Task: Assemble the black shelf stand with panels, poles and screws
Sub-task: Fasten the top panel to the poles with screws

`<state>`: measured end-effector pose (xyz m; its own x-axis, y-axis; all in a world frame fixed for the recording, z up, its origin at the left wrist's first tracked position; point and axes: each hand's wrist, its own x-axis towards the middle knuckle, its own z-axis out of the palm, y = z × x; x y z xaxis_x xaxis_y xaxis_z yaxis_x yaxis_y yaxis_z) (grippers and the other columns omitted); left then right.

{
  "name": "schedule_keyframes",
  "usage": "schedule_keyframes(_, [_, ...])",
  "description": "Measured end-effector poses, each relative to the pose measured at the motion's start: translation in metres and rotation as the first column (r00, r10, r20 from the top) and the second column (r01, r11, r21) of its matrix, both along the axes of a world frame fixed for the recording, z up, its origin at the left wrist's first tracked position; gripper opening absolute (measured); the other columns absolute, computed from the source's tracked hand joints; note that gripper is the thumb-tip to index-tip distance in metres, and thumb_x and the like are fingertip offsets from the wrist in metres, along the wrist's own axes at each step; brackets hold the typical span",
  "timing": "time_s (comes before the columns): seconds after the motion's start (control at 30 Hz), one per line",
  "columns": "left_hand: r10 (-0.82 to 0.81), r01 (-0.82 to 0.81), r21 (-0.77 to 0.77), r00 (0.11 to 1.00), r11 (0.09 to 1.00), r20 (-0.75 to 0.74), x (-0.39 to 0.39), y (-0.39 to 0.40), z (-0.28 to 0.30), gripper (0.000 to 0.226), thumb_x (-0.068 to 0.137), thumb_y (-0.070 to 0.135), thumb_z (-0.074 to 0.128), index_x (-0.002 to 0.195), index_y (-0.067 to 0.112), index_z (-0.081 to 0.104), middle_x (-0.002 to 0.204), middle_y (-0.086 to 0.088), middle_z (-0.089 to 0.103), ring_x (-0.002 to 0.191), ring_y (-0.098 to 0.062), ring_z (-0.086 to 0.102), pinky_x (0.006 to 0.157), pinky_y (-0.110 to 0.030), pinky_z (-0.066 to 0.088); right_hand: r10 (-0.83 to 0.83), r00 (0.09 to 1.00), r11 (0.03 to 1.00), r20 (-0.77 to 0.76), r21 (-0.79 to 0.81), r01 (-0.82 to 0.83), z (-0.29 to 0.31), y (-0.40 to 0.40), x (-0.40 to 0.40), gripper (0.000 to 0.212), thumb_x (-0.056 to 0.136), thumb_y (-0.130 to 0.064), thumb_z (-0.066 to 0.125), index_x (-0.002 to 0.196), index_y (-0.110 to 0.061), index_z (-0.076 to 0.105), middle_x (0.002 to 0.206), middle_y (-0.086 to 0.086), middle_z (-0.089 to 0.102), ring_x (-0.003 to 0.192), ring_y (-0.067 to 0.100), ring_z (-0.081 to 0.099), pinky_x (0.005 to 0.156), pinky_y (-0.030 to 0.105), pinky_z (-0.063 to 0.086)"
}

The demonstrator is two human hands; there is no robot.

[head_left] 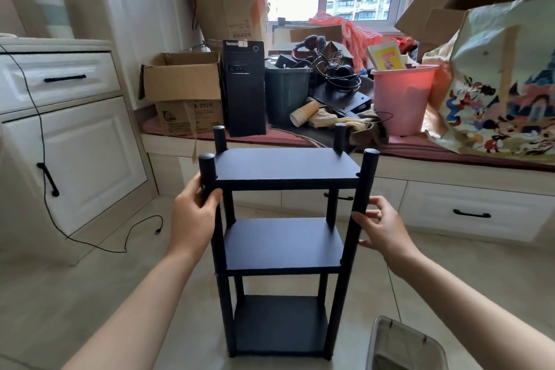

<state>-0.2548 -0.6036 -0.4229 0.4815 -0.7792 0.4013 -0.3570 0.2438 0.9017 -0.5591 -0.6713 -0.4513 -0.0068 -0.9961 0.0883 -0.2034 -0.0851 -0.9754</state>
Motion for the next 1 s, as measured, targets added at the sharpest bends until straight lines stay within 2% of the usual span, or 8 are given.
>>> schedule_keyframes(0.17, [0.103, -0.102, 0.019, 0.993, 0.995, -0.061, -0.012, -0.003, -0.002, 0.038, 0.103, 0.013, 0.051, 0.138, 0.027, 0.056, 0.106, 0.009, 0.068, 0.086, -0.002, 0.061, 0.077, -0.016, 0.047, 0.068, 0.998, 0.997, -0.002, 0.025, -0.068, 0.002, 0.037, -0.007, 0.017, 0.093, -0.021, 0.066, 0.106, -0.025, 0.056, 0.107, 0.007, 0.065, 0.096, 0.021, 0.067, 0.079, 0.042, 0.060])
schedule_keyframes(0.3, [0.183, -0.172, 0.085, 0.971, 0.981, -0.156, -0.019, -0.004, -0.004, 0.052, 0.104, 0.019, 0.052, 0.153, 0.028, 0.040, 0.144, 0.005, 0.056, 0.129, -0.015, 0.053, 0.111, -0.035, 0.041, 0.078, 0.997, 0.995, 0.013, 0.055, -0.079, 0.002, 0.055, -0.006, 0.017, 0.093, -0.021, 0.067, 0.106, -0.024, 0.056, 0.109, 0.007, 0.065, 0.092, 0.020, 0.069, 0.079, 0.042, 0.059])
schedule_keyframes(0.37, [0.258, -0.233, 0.115, 0.914, 0.966, -0.315, -0.028, 0.000, -0.005, 0.057, 0.100, 0.014, 0.058, 0.154, 0.019, 0.038, 0.146, 0.000, 0.054, 0.132, -0.015, 0.052, 0.111, -0.031, 0.039, 0.082, 0.997, 0.994, 0.016, 0.065, -0.083, 0.002, 0.059, -0.006, 0.018, 0.092, -0.021, 0.067, 0.106, -0.024, 0.056, 0.108, 0.006, 0.064, 0.092, 0.020, 0.069, 0.078, 0.041, 0.060])
schedule_keyframes(0.5, [0.392, -0.351, 0.183, 0.750, 0.919, -0.533, -0.056, 0.013, -0.003, 0.043, 0.092, 0.009, 0.067, 0.131, 0.011, 0.048, 0.124, -0.003, 0.056, 0.097, -0.013, 0.056, 0.080, -0.020, 0.040, 0.082, 0.996, 0.993, 0.022, 0.086, -0.083, 0.004, 0.065, -0.005, 0.019, 0.091, -0.021, 0.070, 0.104, -0.024, 0.057, 0.107, 0.005, 0.065, 0.091, 0.020, 0.070, 0.079, 0.042, 0.060])
schedule_keyframes(0.63, [0.123, 0.016, 0.170, 0.624, 0.985, -0.772, -0.088, 0.008, -0.003, 0.024, 0.087, 0.016, 0.076, 0.106, 0.007, 0.065, 0.104, -0.007, 0.070, 0.095, -0.021, 0.069, 0.082, -0.027, 0.052, 0.082, 0.997, 0.992, 0.000, 0.095, -0.081, 0.005, 0.066, -0.007, 0.018, 0.090, -0.024, 0.071, 0.103, -0.024, 0.058, 0.106, 0.004, 0.065, 0.091, 0.021, 0.069, 0.079, 0.044, 0.061])
schedule_keyframes(0.73, [-0.134, 0.325, 0.039, 0.494, 0.945, -0.859, -0.116, 0.005, 0.003, 0.041, 0.080, 0.021, 0.078, 0.116, 0.006, 0.068, 0.109, -0.009, 0.073, 0.105, -0.022, 0.069, 0.095, -0.034, 0.052, 0.075, 0.997, 0.993, -0.015, 0.089, -0.073, 0.008, 0.068, -0.008, 0.016, 0.092, -0.026, 0.068, 0.103, -0.023, 0.058, 0.107, 0.003, 0.064, 0.091, 0.019, 0.068, 0.077, 0.040, 0.062])
schedule_keyframes(0.83, [-0.262, 0.463, -0.056, 0.393, 0.885, -0.881, -0.142, 0.000, 0.010, 0.064, 0.070, 0.026, 0.077, 0.128, 0.005, 0.064, 0.120, -0.012, 0.071, 0.109, -0.024, 0.067, 0.097, -0.035, 0.051, 0.062, 0.997, 0.996, -0.037, 0.069, -0.059, 0.010, 0.071, -0.008, 0.013, 0.093, -0.027, 0.066, 0.102, -0.022, 0.058, 0.106, 0.003, 0.065, 0.091, 0.017, 0.068, 0.075, 0.038, 0.062])
schedule_keyframes(1.0, [-0.360, 0.572, -0.095, 0.370, 0.814, -0.857, -0.176, -0.010, 0.005, 0.060, 0.077, 0.030, 0.075, 0.127, -0.002, 0.064, 0.116, -0.018, 0.070, 0.101, -0.027, 0.070, 0.087, -0.033, 0.056, 0.070, 0.993, 0.997, -0.096, 0.038, -0.066, 0.011, 0.075, -0.008, 0.014, 0.092, -0.031, 0.067, 0.100, -0.022, 0.059, 0.102, -0.001, 0.068, 0.089, 0.016, 0.070, 0.077, 0.044, 0.061])
